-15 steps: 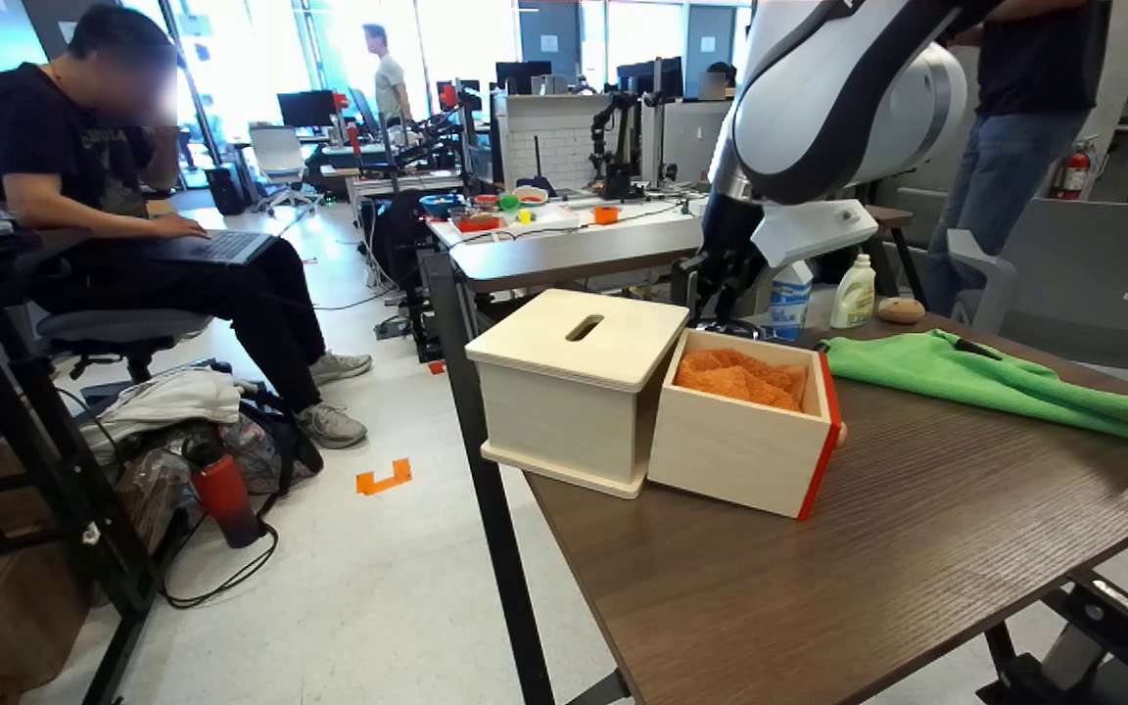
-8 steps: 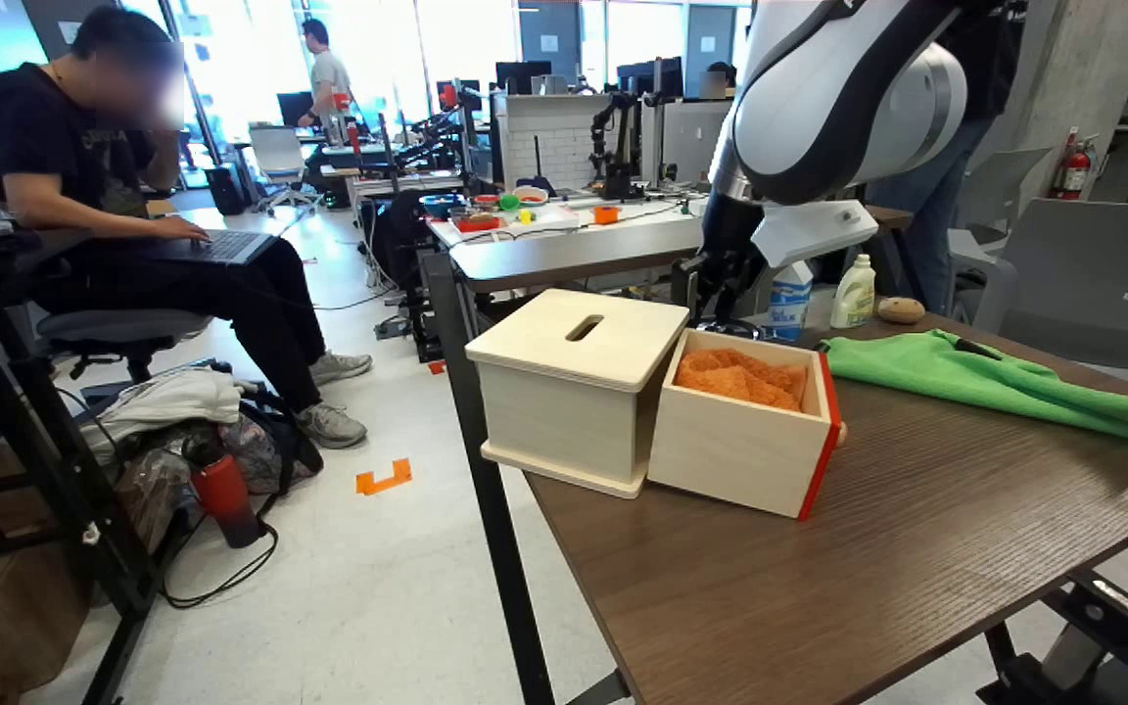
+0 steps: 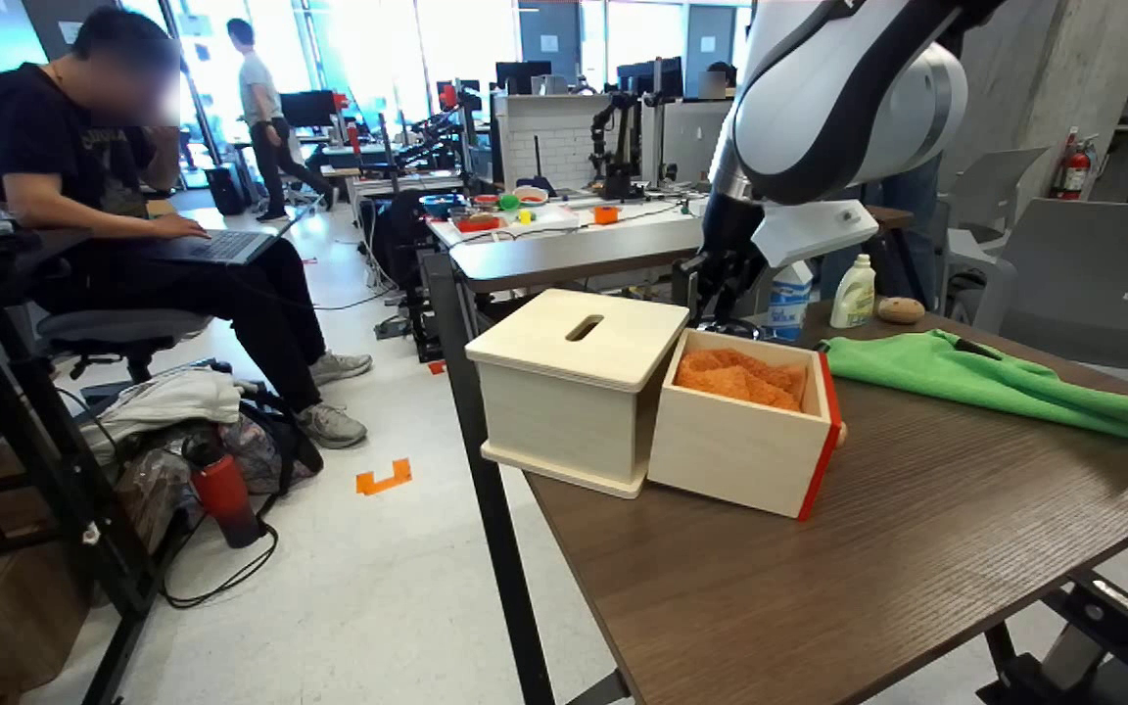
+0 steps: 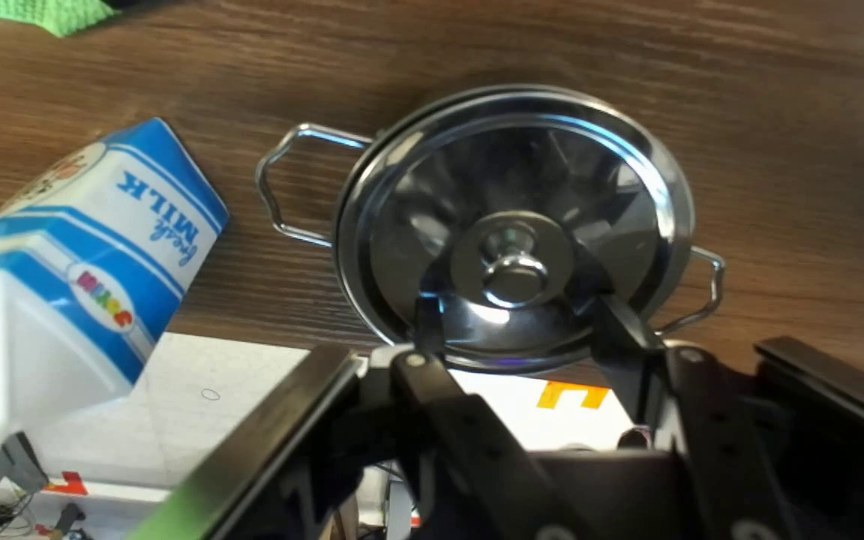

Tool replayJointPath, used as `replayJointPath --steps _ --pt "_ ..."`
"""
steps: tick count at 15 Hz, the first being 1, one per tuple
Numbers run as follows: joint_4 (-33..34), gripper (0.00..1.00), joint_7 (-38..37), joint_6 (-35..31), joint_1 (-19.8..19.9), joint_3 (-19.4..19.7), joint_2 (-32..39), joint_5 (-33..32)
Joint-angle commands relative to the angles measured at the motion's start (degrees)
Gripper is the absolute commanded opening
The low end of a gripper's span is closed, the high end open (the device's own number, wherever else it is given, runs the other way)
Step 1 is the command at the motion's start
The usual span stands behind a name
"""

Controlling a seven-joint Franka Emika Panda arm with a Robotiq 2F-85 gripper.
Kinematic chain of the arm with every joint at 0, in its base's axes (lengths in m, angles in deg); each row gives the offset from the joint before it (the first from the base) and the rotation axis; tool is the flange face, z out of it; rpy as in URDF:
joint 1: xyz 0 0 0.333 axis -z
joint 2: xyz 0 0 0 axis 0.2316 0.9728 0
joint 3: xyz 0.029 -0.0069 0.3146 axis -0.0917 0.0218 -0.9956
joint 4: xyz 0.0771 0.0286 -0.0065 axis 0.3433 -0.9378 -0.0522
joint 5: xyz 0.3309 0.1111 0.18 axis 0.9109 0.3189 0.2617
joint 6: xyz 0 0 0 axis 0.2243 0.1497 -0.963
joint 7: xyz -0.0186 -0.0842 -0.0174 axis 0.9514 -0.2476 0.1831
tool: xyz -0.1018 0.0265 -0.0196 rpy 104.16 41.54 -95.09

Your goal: Uncover the pot

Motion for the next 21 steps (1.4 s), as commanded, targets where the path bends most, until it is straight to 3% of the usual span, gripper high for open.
replayJointPath --steps 1,10,11,12,13,15,17,18,19,20,21 --pt "-2.0 0.54 -0.4 -0.5 0.0 0.1 -1.7 -0.1" --pt "-5.4 0.54 0.0 -1.4 0.6 -0.4 -4.0 0.0" --pt "-5.6 0.53 0.0 -1.4 0.6 -0.3 -4.1 0.0" --pt "-5.9 0.42 0.0 -1.4 0.7 -0.2 -4.2 0.0" --pt "-6.1 0.46 0.0 -1.4 0.8 -0.2 -4.3 0.0" --pt "-6.4 0.39 0.0 -1.4 1.0 -0.3 -4.3 0.0" --pt "-6.7 0.42 0.0 -1.4 1.0 -0.3 -4.5 0.0" --pt "-6.8 0.39 0.0 -1.4 1.0 -0.2 -4.6 0.0" --pt "-6.9 0.17 -0.1 -1.4 1.0 -0.2 -4.7 0.0" --pt "-7.0 0.15 -0.1 -1.4 1.0 -0.2 -4.8 0.0" --pt "-7.1 0.06 -0.1 -1.4 0.9 -0.2 -4.9 0.0"
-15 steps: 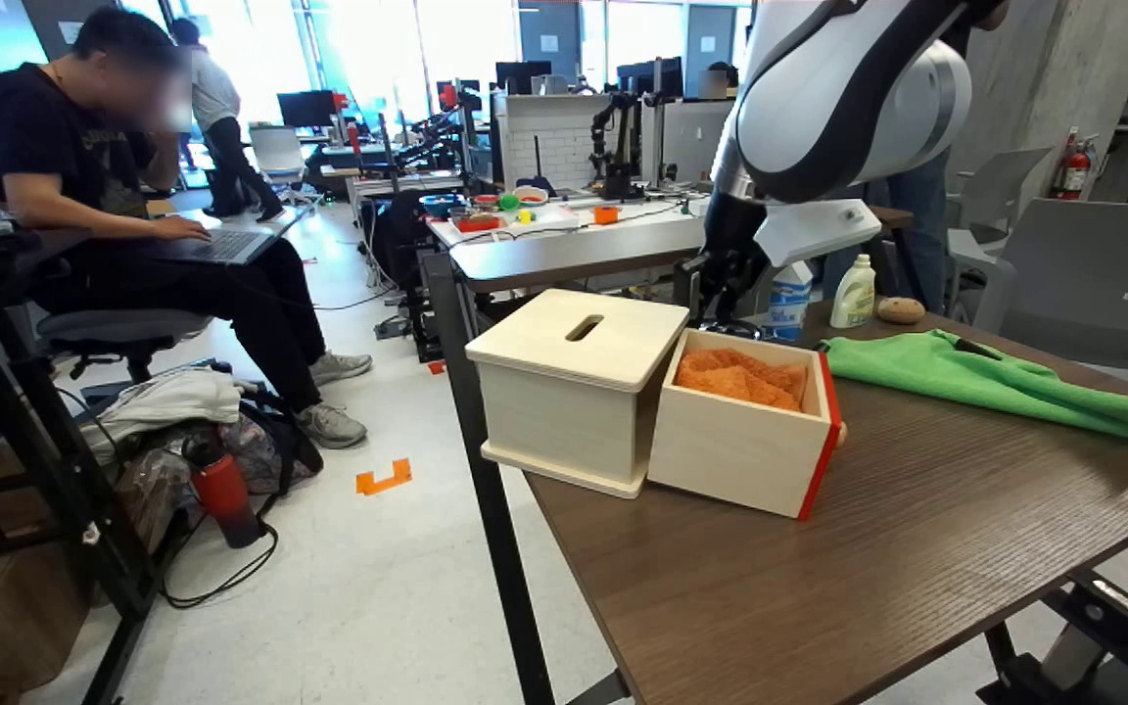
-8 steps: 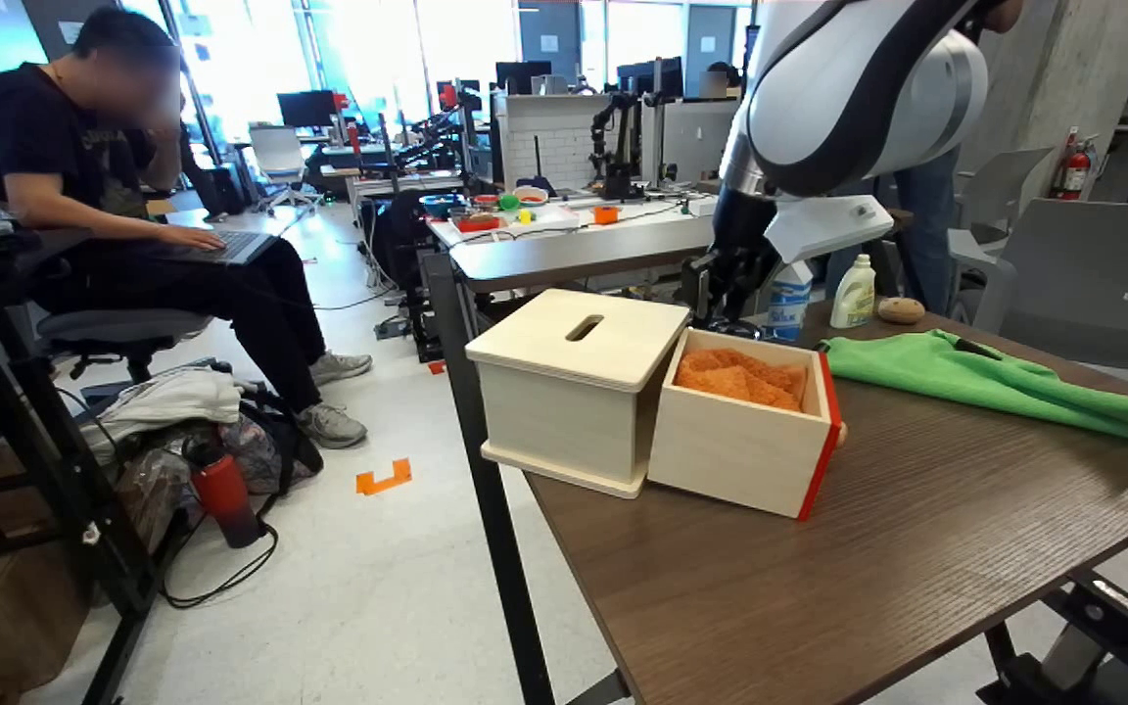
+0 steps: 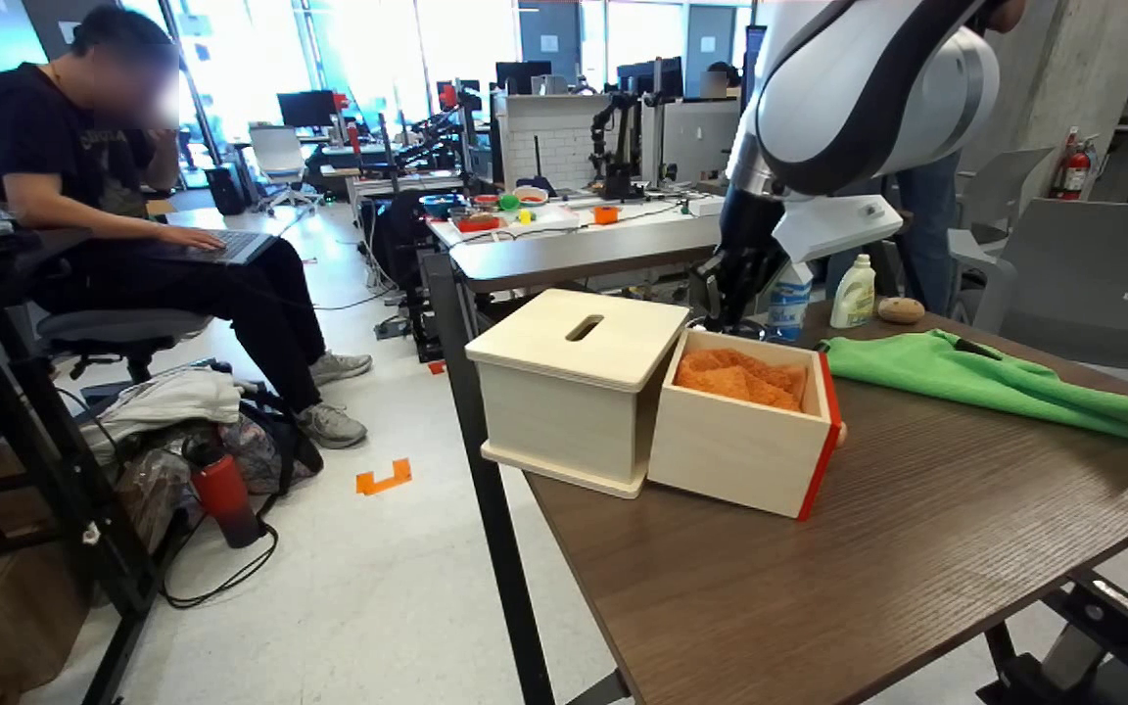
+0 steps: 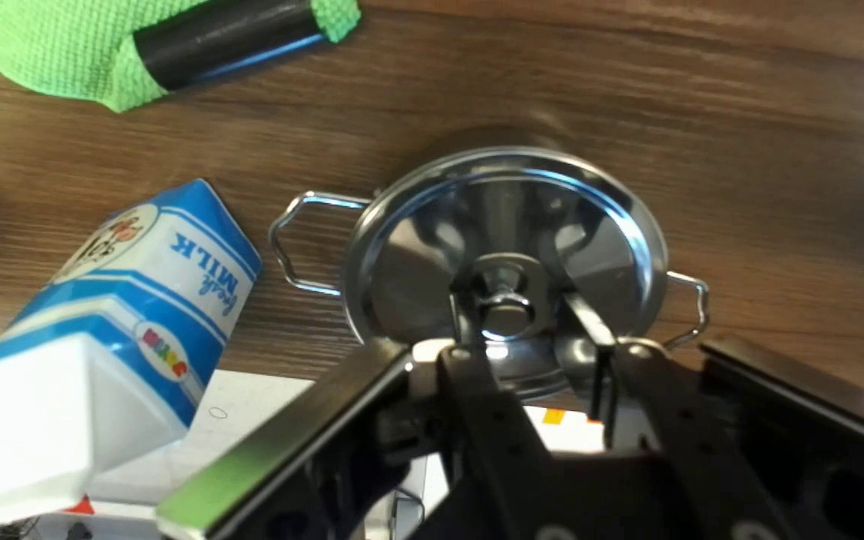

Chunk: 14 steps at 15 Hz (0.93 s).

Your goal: Uncover the pot

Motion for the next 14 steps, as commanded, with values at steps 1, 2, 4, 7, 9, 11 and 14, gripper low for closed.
replayJointPath --steps 1,2,4,7,9,11,14 --pt "-2.4 0.01 -0.1 -1.2 0.4 -0.2 -1.8 0.0" --pt "-2.4 0.02 -0.1 -1.2 0.3 -0.2 -1.9 0.0" --pt "-2.6 0.05 -0.1 -1.2 0.4 -0.3 -2.0 0.0" --pt "-3.1 0.05 0.1 -1.4 0.5 -0.6 -2.6 0.1" --pt "-3.7 0.05 0.5 -1.4 0.8 -1.1 -3.4 0.3" --pt "-5.0 0.05 1.1 -1.7 1.4 -2.0 -4.8 0.6" --pt "-8.2 0.05 2.3 -1.9 2.8 -3.7 -7.8 1.2"
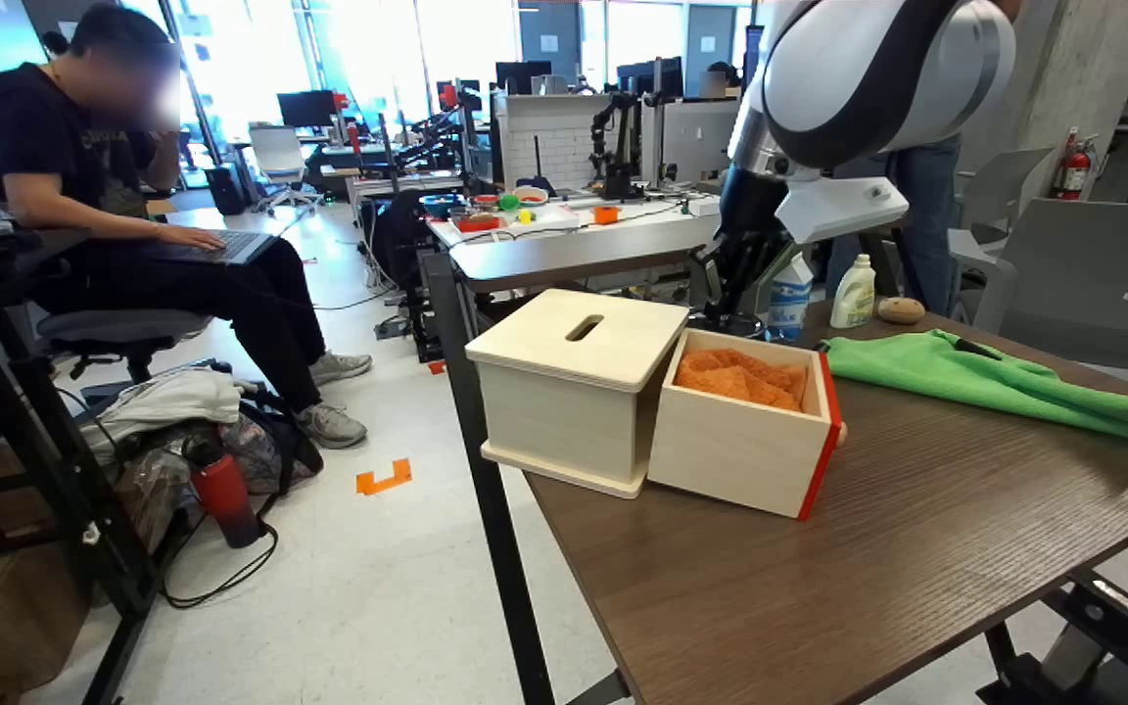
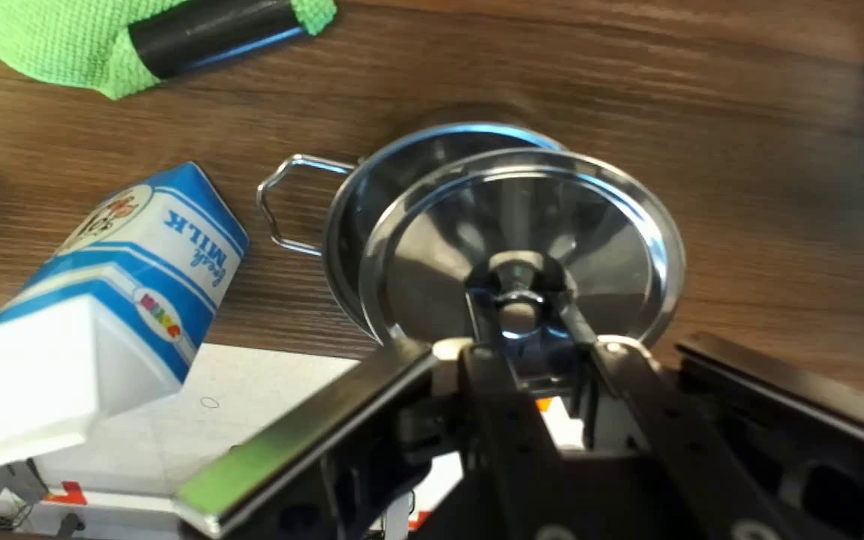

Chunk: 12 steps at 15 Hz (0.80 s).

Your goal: Uncover the pot

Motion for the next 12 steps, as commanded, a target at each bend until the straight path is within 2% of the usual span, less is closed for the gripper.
replayJointPath --steps 1,8,12 --pt "-7.2 0.05 2.8 -2.0 3.2 -3.2 -5.9 1.2" --pt "-21.8 0.05 9.5 -6.4 10.5 -8.4 -14.4 2.9" --pt "-30.2 0.05 14.1 -8.0 16.1 -13.1 -18.3 6.0"
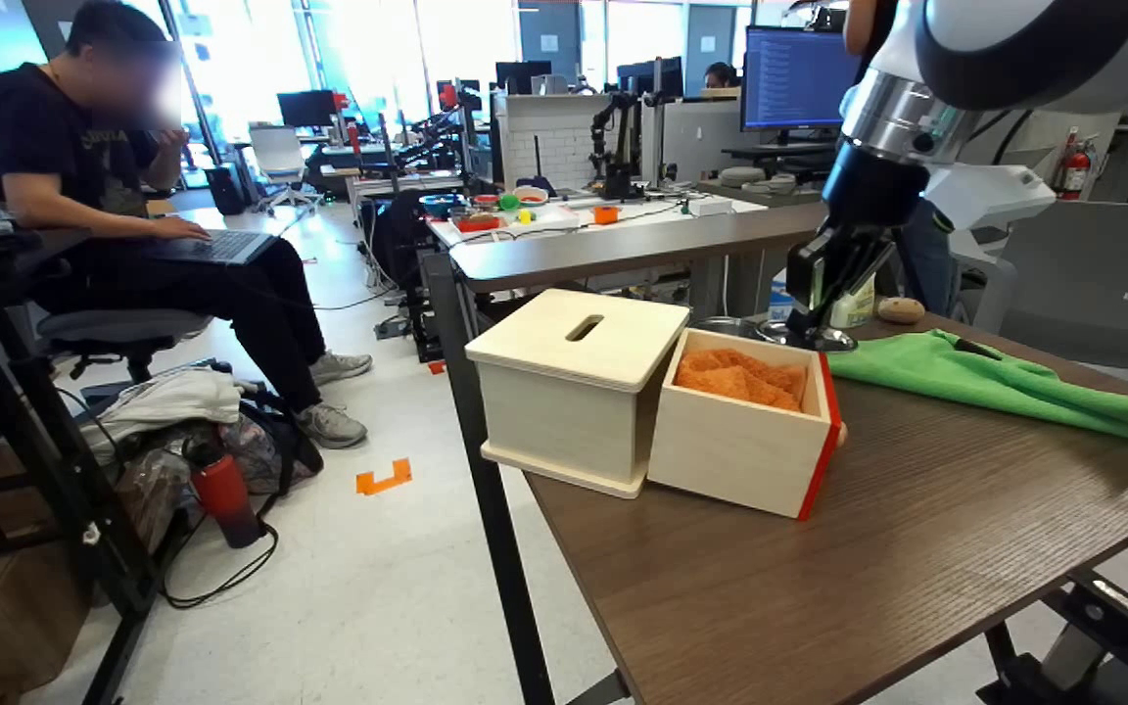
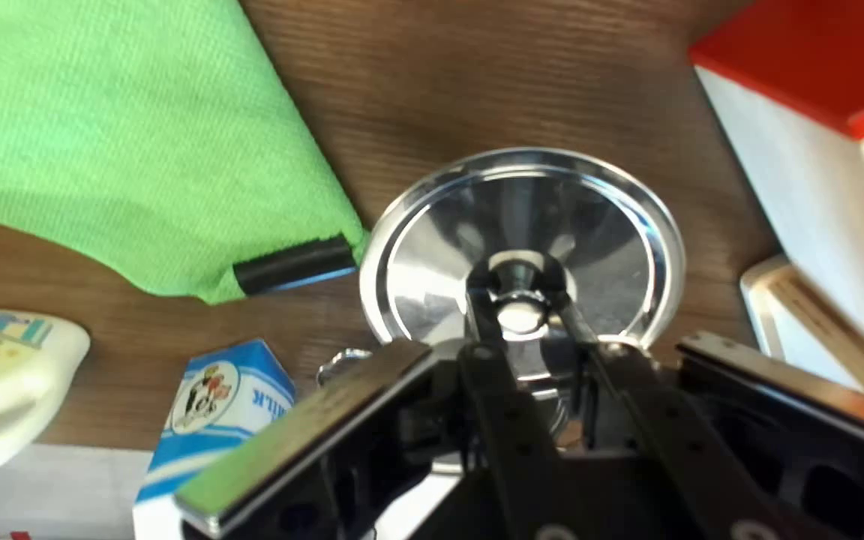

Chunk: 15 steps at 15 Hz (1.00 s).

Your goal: Uncover the pot

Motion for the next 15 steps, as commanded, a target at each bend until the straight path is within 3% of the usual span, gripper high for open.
replayJointPath --steps 1,5,12,13,15 --pt "-8.9 0.05 4.7 -2.9 4.8 -4.1 -5.1 2.7" --pt "-12.6 0.05 5.2 -5.2 4.8 -1.9 -5.4 0.9" --pt "-13.6 0.05 3.2 -7.2 4.1 1.1 -2.8 0.8" --pt "-13.6 0.45 3.3 -7.0 4.2 1.1 -2.7 0.7" --pt "-13.5 0.53 3.1 -7.2 4.3 1.1 -2.0 0.8"
